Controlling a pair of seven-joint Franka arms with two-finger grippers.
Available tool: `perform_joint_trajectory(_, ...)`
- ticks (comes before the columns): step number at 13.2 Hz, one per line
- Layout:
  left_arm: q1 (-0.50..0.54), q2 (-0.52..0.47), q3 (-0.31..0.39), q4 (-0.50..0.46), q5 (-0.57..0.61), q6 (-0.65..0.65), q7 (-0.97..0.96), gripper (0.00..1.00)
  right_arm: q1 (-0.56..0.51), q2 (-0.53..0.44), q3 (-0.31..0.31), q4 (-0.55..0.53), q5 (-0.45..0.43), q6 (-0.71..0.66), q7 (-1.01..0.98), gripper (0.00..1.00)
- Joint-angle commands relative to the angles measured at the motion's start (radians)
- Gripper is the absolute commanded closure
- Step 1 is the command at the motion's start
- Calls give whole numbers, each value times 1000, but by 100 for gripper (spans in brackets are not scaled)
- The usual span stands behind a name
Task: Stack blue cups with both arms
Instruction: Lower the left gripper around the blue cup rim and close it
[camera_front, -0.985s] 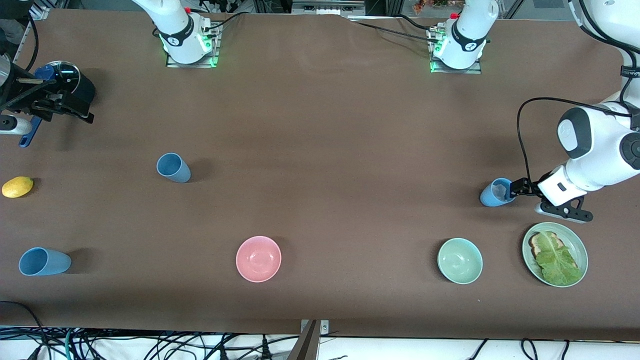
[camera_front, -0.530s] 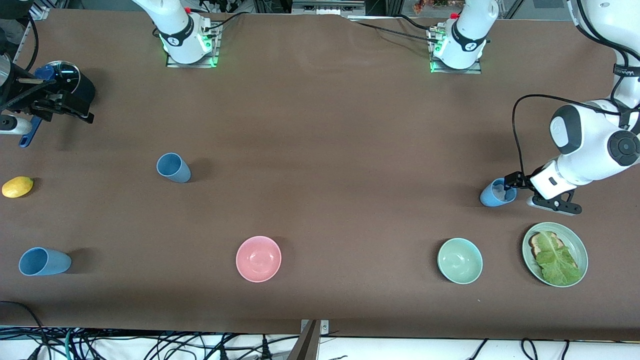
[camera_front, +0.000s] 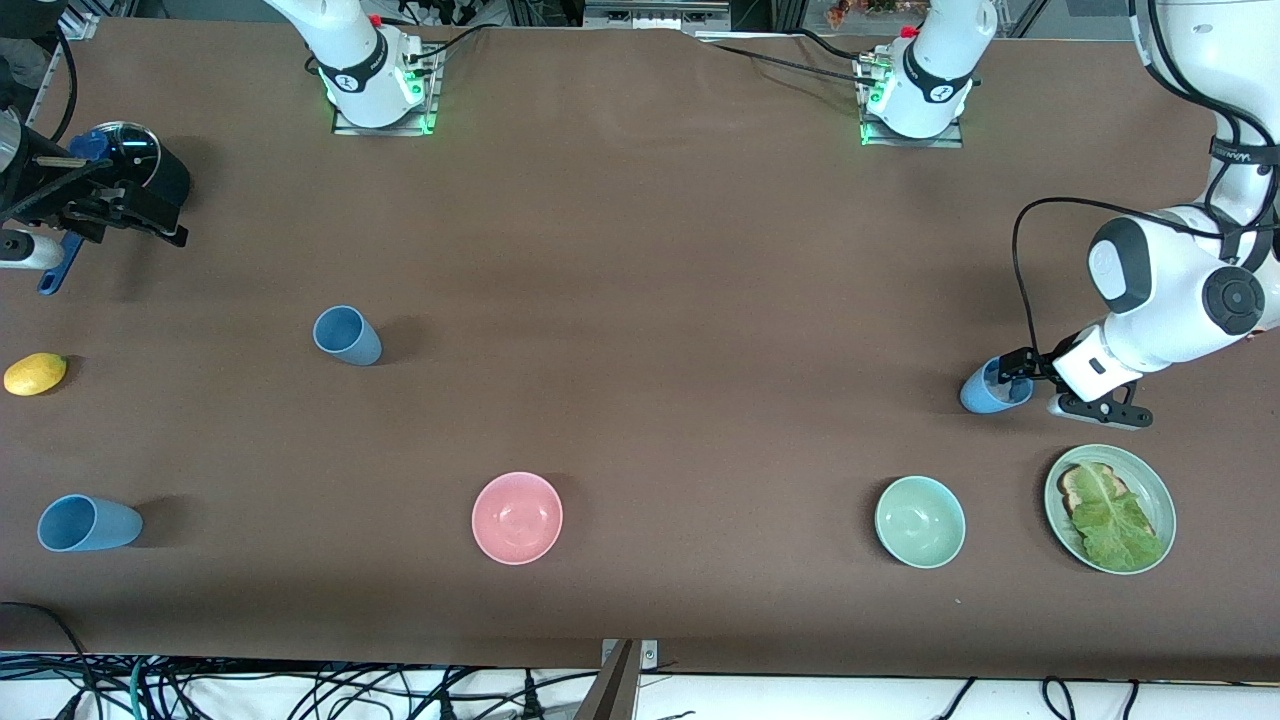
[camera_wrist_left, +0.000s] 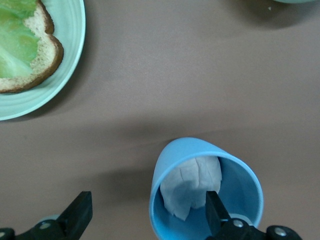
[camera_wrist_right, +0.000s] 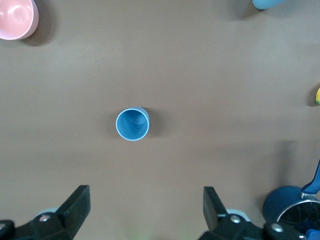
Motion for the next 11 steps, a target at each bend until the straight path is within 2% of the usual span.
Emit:
perform_joint_trajectory(1,4,22,-1,-7,-25,37,-31,0,-3,-5,0,6,3,-3,5,0)
perform_joint_trajectory(3,5,30,-1,-7,-25,37,-33,1,-3,-5,0,6,3,-3,5,0)
perform_joint_trajectory(4,8,25,-1,-7,-25,34,-34,8,-3,-5,0,6,3,-3,5,0)
perform_joint_trajectory(6,10,27,-1,-7,-25,34,-42,42,-3,-5,0,6,3,-3,5,0)
perform_joint_trajectory(8,8,25,-1,-7,-25,34,-50,86,-3,-5,0,4,3,-3,5,0)
perform_joint_trajectory(9,8,25,-1,-6,-25,29,-66,100,-3,-5,0,4,3,-3,5,0)
perform_joint_trajectory(11,5,24,-2,-4,-25,27,-85,100,-3,-5,0,4,3,-4,5,0)
